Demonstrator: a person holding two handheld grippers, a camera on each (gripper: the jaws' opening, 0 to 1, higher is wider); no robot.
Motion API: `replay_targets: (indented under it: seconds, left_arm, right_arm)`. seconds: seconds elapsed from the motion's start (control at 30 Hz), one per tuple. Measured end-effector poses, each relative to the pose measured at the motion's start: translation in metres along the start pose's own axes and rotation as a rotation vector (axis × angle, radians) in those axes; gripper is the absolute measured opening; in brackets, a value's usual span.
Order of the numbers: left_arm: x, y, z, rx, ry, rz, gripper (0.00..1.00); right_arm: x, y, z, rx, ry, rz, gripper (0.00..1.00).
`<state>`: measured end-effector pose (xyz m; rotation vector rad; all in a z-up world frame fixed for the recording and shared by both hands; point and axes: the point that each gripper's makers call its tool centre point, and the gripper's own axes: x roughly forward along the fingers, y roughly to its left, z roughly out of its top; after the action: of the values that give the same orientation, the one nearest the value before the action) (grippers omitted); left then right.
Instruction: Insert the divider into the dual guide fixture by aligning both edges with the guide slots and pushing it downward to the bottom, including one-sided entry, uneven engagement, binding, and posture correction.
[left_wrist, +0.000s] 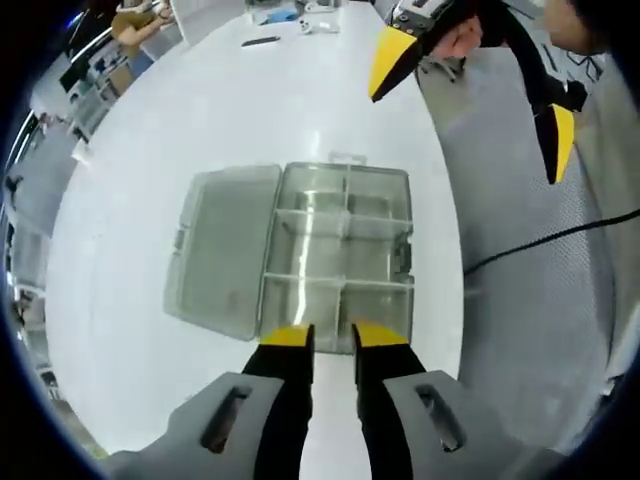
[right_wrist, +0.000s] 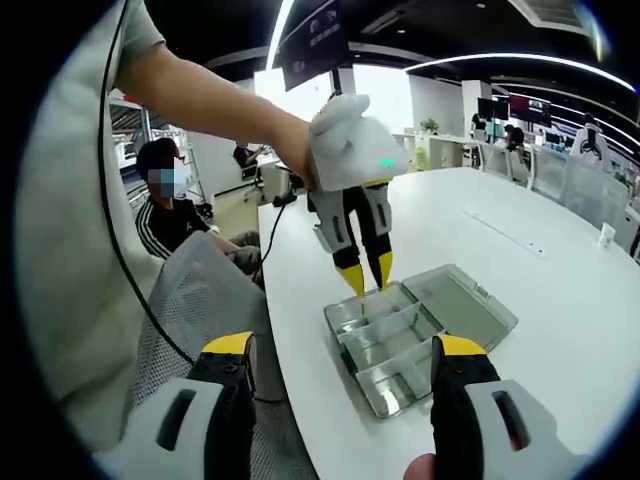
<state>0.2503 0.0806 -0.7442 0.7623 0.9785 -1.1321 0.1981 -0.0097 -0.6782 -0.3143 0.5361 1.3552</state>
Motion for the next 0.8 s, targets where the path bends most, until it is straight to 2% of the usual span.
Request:
replay_targets:
  seconds: [0.17,0.3,0.43,0.8]
  left_arm:
    - [-0.01,-0.002,-0.003,-0.08,-0.075,0.034,0.17]
    - [-0.016,-0.006,-0.006,-0.114,-0.114,0.061,0.19]
    - [-0.023,-0.011,-0.001,-0.171,-0.18,0.085,0.2]
    - [-0.032,-0.024,0.008,-0.25,-0.288,0.139,0.23]
  right_arm:
    - [0.0,-0.001,-0.001,-0.002,0.008,0.001,0.69]
    - [0.001,0.0,-0.001,-0.008,0.017,0.004,0.69]
    - [0.001,-0.001,-0.001,-0.011,0.024,0.006,0.69]
    - [-0.002,-0.003,-0.004,-0.015,0.05,0.001,0.69]
